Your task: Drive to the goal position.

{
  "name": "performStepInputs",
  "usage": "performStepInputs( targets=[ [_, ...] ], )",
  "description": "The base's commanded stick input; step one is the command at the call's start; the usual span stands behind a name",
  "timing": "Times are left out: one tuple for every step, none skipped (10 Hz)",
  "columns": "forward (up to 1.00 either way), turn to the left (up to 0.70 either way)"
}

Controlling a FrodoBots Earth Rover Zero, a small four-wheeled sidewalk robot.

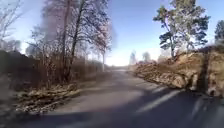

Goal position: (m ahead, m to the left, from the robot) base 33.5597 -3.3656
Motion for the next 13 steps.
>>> performStepInputs(
  targets=[
    [1.0,0.0],
    [1.0,0.0],
    [1.0,0.0],
    [1.0,0.0],
    [1.0,0.0],
    [1.0,0.0],
    [1.0,0.0],
    [1.0,0.0],
    [1.0,0.0],
    [1.0,0.0],
    [1.0,0.0],
    [1.0,0.0],
    [1.0,0.0]
  ],
)
